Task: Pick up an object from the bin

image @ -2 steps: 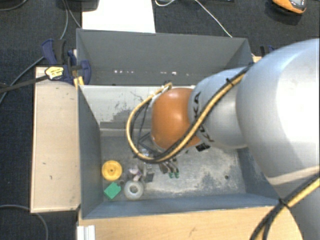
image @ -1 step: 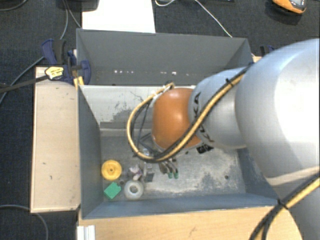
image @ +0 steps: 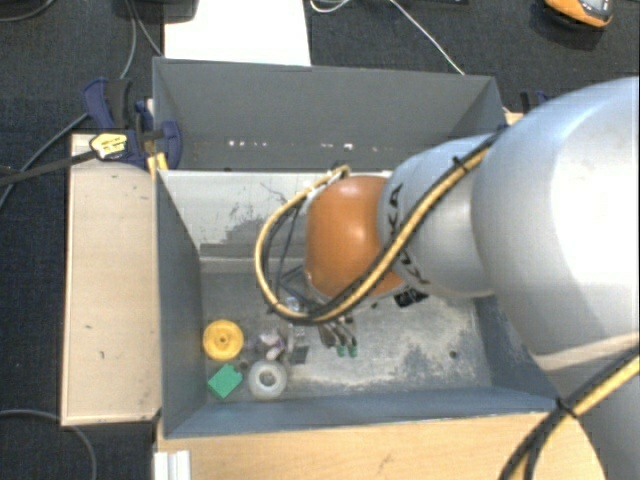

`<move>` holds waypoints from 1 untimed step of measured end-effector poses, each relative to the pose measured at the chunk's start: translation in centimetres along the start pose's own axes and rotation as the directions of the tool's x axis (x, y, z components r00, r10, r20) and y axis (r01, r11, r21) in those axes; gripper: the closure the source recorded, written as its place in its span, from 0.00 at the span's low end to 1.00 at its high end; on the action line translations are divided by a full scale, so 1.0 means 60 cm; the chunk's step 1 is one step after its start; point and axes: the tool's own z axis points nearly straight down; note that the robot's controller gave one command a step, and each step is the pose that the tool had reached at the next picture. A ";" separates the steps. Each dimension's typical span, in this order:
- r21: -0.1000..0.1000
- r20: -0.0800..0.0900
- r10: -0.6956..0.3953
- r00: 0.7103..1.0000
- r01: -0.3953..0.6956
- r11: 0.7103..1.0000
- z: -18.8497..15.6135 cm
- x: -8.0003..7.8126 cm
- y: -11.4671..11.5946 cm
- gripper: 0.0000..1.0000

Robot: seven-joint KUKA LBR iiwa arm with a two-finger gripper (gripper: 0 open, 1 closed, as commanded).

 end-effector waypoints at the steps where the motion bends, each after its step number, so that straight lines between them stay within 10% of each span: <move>1: 0.000 0.002 -0.034 0.999 0.034 0.999 -0.006 0.000 0.001 1.00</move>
Offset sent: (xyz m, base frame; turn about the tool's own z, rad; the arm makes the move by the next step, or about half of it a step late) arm 0.0000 0.0000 0.0605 0.0000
